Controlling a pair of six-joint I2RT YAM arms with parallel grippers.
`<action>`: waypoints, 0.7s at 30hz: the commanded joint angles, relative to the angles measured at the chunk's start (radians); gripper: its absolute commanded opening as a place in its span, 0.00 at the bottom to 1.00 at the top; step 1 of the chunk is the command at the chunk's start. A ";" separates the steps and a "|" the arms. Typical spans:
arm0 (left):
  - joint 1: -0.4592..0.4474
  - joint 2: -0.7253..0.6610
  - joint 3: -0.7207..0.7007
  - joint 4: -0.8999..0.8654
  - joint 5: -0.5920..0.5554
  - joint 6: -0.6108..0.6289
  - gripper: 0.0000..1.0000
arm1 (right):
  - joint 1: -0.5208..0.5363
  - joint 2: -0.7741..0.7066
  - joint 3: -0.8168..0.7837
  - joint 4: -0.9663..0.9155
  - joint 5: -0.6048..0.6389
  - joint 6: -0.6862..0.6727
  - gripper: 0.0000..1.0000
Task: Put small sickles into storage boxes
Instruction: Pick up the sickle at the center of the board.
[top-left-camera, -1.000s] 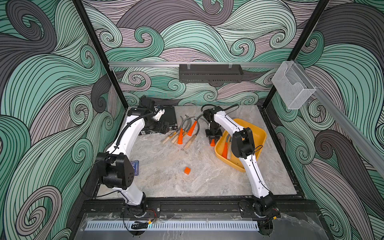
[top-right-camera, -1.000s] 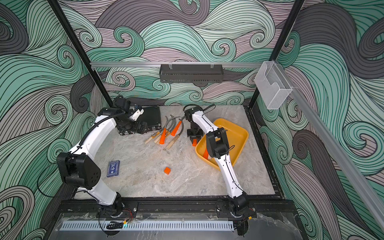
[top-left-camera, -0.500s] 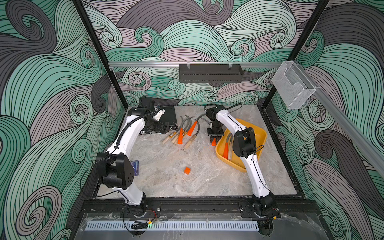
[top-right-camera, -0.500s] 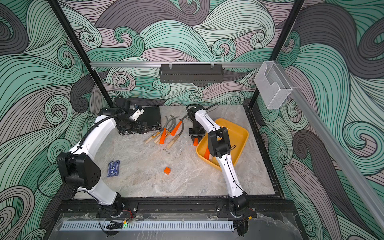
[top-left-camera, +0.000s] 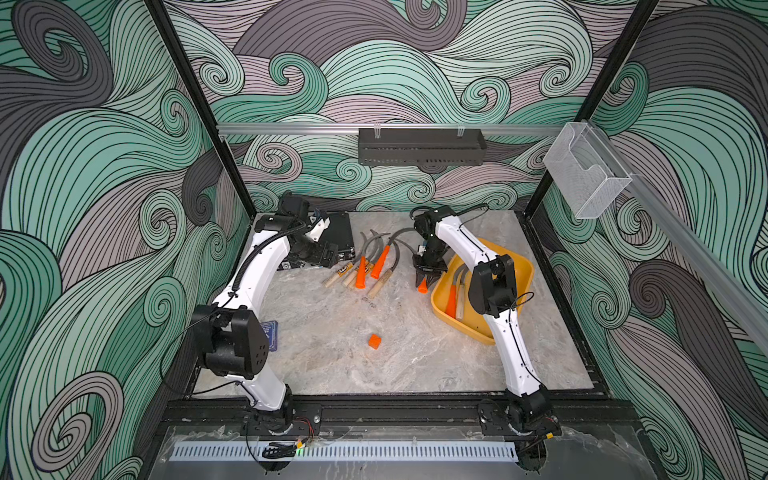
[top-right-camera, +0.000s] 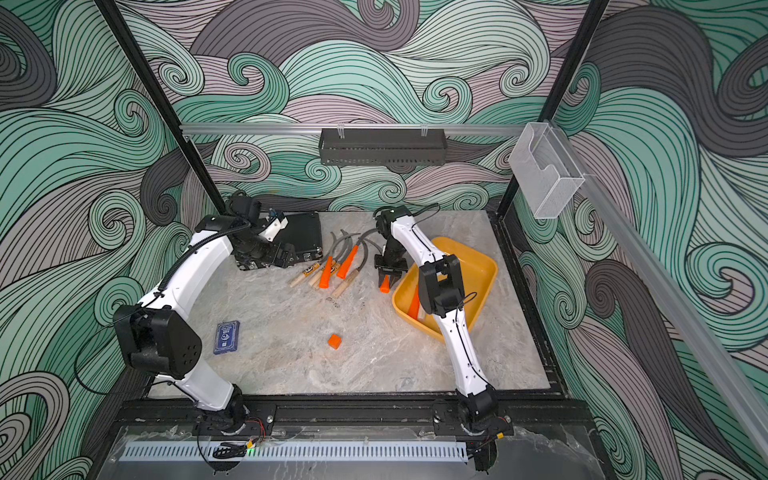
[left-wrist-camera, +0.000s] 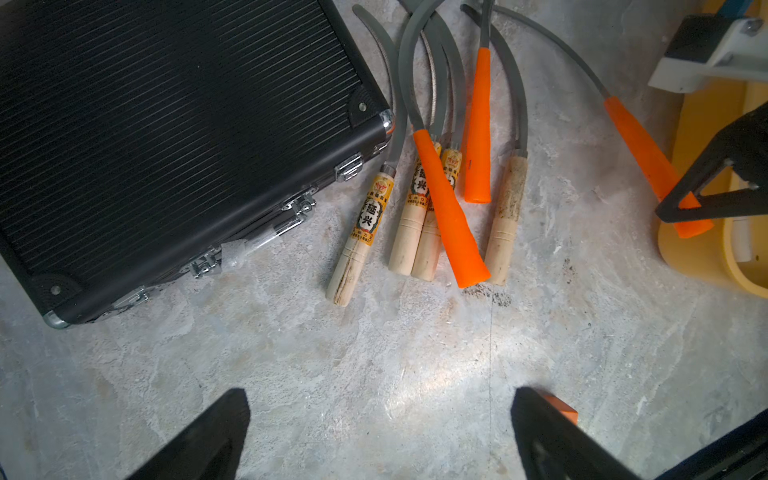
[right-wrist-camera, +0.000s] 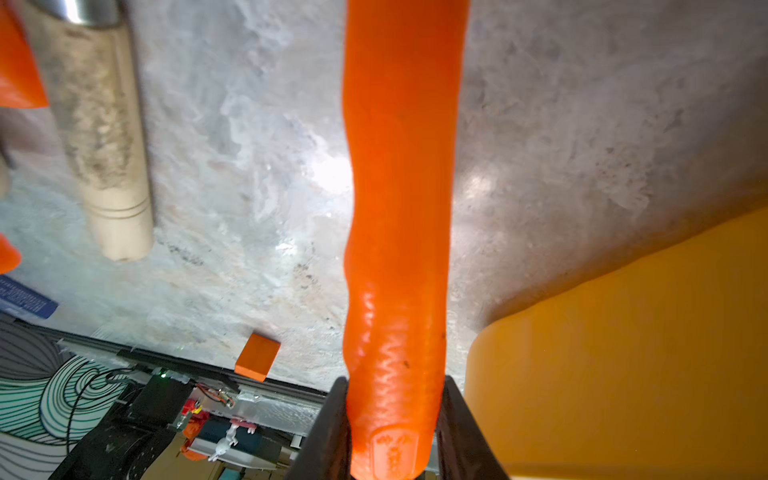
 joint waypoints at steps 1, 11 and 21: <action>0.007 -0.013 0.014 0.003 0.027 -0.009 0.99 | -0.004 -0.046 0.010 -0.030 -0.073 0.002 0.00; 0.006 -0.003 0.009 0.012 0.034 -0.008 0.98 | -0.009 -0.064 -0.034 -0.032 -0.137 0.011 0.00; 0.006 0.005 0.012 0.025 0.034 0.003 0.99 | -0.010 -0.142 -0.146 -0.037 -0.233 0.025 0.00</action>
